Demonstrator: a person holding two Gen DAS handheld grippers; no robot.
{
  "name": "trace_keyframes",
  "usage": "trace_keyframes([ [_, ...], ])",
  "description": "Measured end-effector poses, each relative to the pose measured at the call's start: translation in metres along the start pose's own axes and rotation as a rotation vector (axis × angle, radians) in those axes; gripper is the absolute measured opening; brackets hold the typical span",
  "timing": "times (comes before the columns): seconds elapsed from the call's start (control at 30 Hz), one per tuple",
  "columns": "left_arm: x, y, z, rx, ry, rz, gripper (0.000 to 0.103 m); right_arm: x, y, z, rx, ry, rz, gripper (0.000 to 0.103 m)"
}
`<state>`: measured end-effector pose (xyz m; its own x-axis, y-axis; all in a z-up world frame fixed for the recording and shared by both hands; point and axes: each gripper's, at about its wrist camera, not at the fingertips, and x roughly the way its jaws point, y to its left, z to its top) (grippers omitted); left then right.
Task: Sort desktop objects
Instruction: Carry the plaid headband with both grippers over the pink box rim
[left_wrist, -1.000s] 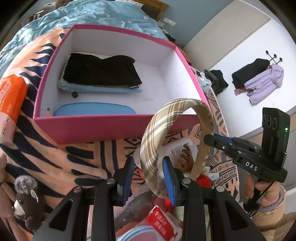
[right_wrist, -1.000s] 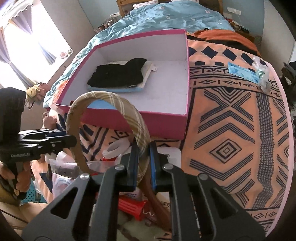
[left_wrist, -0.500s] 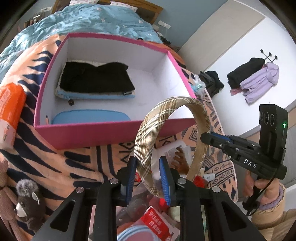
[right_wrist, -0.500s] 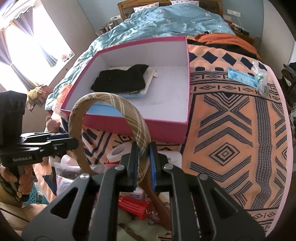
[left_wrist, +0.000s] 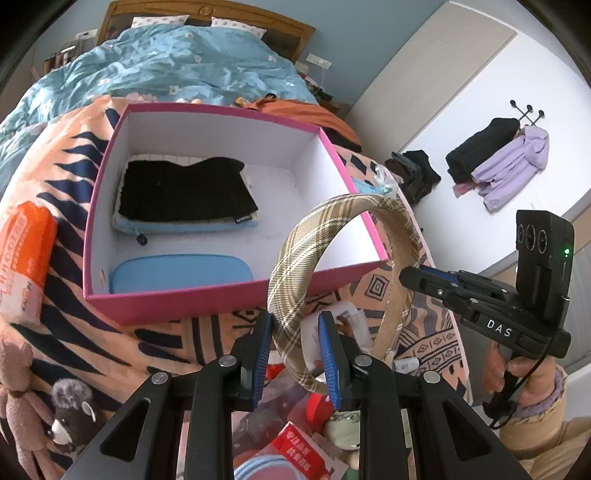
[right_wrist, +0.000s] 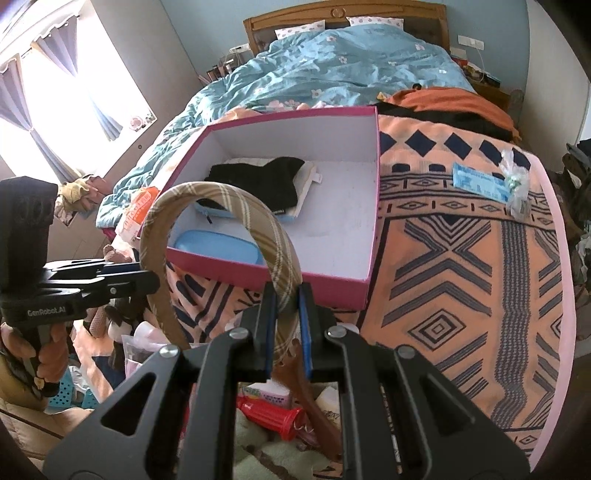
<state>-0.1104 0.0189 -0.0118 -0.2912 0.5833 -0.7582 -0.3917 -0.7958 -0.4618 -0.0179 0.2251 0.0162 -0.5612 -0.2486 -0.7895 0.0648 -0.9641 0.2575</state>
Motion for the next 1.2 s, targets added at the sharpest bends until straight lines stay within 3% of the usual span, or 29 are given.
trace_keyframes([
  [1.2, -0.007, -0.009, 0.044, 0.025, -0.053, 0.032, 0.025, -0.009, -0.004, 0.043, -0.032, -0.066, 0.009, 0.013],
])
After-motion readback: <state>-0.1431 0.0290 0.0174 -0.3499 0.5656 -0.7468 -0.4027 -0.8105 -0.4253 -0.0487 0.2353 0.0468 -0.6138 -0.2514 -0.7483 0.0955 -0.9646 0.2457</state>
